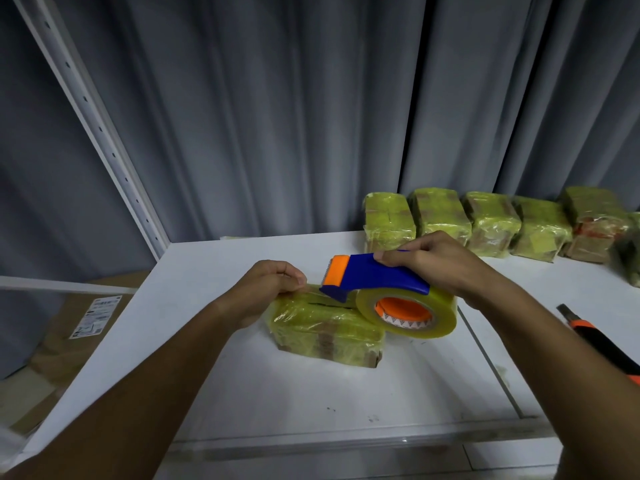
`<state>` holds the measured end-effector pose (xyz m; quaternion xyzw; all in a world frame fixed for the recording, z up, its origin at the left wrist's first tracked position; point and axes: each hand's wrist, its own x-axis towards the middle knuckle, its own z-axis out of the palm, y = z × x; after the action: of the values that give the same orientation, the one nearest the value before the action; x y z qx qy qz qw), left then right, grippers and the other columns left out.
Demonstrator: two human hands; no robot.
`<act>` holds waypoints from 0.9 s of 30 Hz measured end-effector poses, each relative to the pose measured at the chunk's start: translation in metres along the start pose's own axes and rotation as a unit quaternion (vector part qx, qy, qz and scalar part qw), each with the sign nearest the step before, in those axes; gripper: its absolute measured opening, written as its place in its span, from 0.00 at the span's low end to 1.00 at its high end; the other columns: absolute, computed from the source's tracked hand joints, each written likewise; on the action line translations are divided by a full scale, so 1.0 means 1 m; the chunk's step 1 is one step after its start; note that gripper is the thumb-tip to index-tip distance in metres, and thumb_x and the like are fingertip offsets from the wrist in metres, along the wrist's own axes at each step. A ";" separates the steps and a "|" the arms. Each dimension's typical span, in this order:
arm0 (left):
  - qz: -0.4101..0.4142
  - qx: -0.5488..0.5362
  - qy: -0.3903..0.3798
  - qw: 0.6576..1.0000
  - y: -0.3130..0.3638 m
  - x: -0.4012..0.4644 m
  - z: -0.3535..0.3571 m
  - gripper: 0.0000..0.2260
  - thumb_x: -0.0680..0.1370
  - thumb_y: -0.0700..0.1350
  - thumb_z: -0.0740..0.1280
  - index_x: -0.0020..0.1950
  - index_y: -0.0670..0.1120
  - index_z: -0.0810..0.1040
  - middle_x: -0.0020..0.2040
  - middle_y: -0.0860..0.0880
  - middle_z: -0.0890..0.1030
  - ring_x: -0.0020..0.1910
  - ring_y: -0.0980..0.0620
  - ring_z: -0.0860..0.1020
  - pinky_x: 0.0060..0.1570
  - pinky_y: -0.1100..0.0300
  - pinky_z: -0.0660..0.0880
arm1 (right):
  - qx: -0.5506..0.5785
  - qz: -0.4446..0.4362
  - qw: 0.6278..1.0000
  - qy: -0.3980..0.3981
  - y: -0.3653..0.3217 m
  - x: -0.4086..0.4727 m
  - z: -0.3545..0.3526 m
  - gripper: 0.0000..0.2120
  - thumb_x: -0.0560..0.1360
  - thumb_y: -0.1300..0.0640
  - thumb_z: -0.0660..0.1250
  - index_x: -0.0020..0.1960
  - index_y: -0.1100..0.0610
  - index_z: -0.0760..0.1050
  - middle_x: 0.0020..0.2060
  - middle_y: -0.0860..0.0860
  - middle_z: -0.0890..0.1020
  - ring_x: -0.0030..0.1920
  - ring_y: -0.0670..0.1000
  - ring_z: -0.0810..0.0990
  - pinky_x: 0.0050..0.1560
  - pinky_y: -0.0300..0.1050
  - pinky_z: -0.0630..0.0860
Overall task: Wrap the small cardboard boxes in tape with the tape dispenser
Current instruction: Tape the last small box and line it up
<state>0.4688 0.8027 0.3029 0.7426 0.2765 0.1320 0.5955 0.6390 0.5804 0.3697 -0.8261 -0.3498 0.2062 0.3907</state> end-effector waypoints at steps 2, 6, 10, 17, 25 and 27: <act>0.006 0.006 0.017 1.000 0.003 0.000 -0.001 0.07 0.77 0.34 0.67 0.44 0.41 0.84 0.44 0.45 0.85 0.48 0.45 0.82 0.52 0.54 0.80 | -0.009 -0.001 1.000 0.006 0.000 0.000 0.003 0.18 0.75 0.38 0.71 0.49 0.53 0.86 0.41 0.48 0.87 0.45 0.50 0.84 0.47 0.47 0.80; 0.036 0.102 0.077 0.991 0.011 -0.003 0.003 0.02 0.75 0.40 0.73 0.44 0.44 0.86 0.43 0.48 0.85 0.47 0.51 0.82 0.45 0.62 0.78 | -0.030 -0.006 0.999 0.018 -0.002 0.001 0.008 0.18 0.75 0.37 0.70 0.48 0.52 0.87 0.40 0.48 0.86 0.44 0.49 0.83 0.46 0.48 0.80; -0.007 0.151 0.074 0.986 0.015 -0.004 0.002 0.02 0.75 0.43 0.73 0.44 0.45 0.85 0.46 0.50 0.84 0.47 0.54 0.80 0.39 0.65 0.73 | -0.049 -0.013 0.999 0.019 -0.006 0.002 0.011 0.19 0.75 0.37 0.70 0.47 0.53 0.86 0.40 0.49 0.86 0.43 0.49 0.83 0.43 0.45 0.78; -0.077 0.167 0.032 0.982 0.013 -0.004 -0.001 0.06 0.77 0.46 0.71 0.46 0.44 0.84 0.46 0.46 0.84 0.49 0.47 0.81 0.45 0.59 0.78 | -0.076 -0.017 0.997 0.014 -0.009 0.006 0.016 0.22 0.74 0.34 0.70 0.46 0.53 0.86 0.38 0.48 0.86 0.41 0.48 0.83 0.41 0.44 0.78; -0.076 0.171 0.052 0.981 0.008 -0.004 0.002 0.10 0.77 0.49 0.71 0.44 0.42 0.84 0.46 0.45 0.84 0.48 0.48 0.81 0.44 0.59 0.77 | -0.084 0.000 0.996 -0.014 -0.014 0.006 0.010 0.23 0.74 0.34 0.70 0.46 0.54 0.85 0.39 0.50 0.86 0.43 0.49 0.83 0.41 0.42 0.77; -0.081 0.163 0.044 0.982 0.008 -0.003 0.000 0.10 0.77 0.49 0.71 0.45 0.41 0.84 0.45 0.45 0.84 0.47 0.48 0.81 0.43 0.59 0.78 | -0.082 0.001 0.996 -0.020 -0.014 0.006 0.007 0.24 0.74 0.34 0.69 0.47 0.56 0.86 0.41 0.51 0.87 0.44 0.50 0.83 0.43 0.43 0.78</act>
<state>0.4683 0.8000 0.3111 0.7985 0.3796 0.0689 0.4621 0.6330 0.5945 0.3761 -0.8514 -0.3722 0.1943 0.3144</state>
